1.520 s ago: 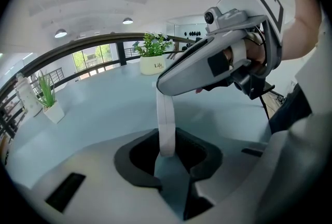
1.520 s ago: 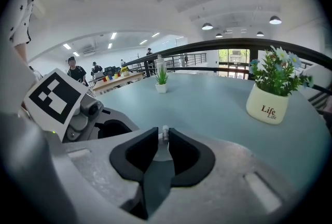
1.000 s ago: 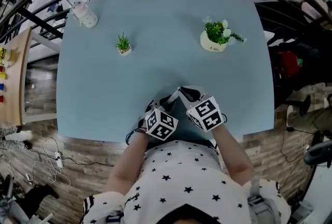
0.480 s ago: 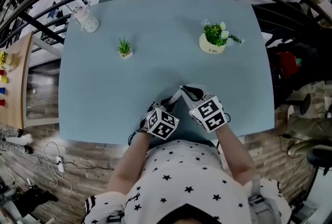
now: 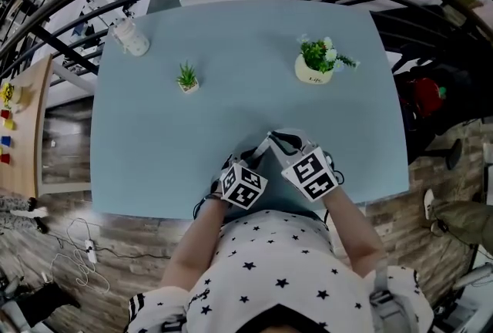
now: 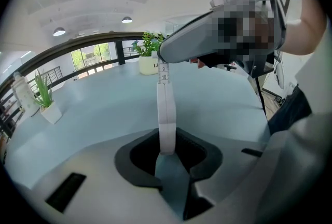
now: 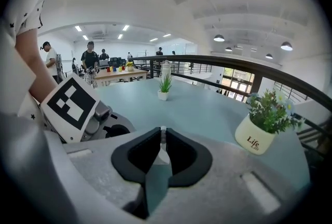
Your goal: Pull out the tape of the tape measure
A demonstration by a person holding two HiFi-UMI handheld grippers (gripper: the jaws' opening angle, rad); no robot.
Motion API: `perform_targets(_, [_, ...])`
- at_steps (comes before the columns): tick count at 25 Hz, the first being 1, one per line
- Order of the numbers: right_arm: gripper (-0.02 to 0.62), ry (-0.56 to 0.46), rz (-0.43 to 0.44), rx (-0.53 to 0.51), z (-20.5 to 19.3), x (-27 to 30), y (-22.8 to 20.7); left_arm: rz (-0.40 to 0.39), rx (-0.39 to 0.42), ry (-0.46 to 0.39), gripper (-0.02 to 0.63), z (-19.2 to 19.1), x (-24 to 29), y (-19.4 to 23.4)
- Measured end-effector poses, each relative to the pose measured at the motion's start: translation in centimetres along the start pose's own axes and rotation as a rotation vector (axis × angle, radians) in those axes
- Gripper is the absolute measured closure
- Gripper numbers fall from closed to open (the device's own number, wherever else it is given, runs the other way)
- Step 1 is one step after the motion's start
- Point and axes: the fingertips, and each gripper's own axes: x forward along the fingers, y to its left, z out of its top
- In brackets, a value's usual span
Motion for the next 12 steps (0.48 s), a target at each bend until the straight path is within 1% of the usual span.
perform_targets(2, [0.555, -0.009, -0.008, -0.003, 0.3, -0.1, 0.0, 0.0, 0.001, -0.001, 0.522, 0.0, 0.0, 0.0])
perform_targets(6, [0.555, -0.073, -0.056, 0.019, 1.8, -1.1, -1.6, 0.0, -0.004, 0.002, 0.522, -0.1, 0.1, 0.1])
perform_targets(12, [0.555, -0.056, -0.054, -0.025, 2.6, -2.0, -1.0, -0.004, -0.003, -0.001, 0.522, 0.0, 0.0, 0.0])
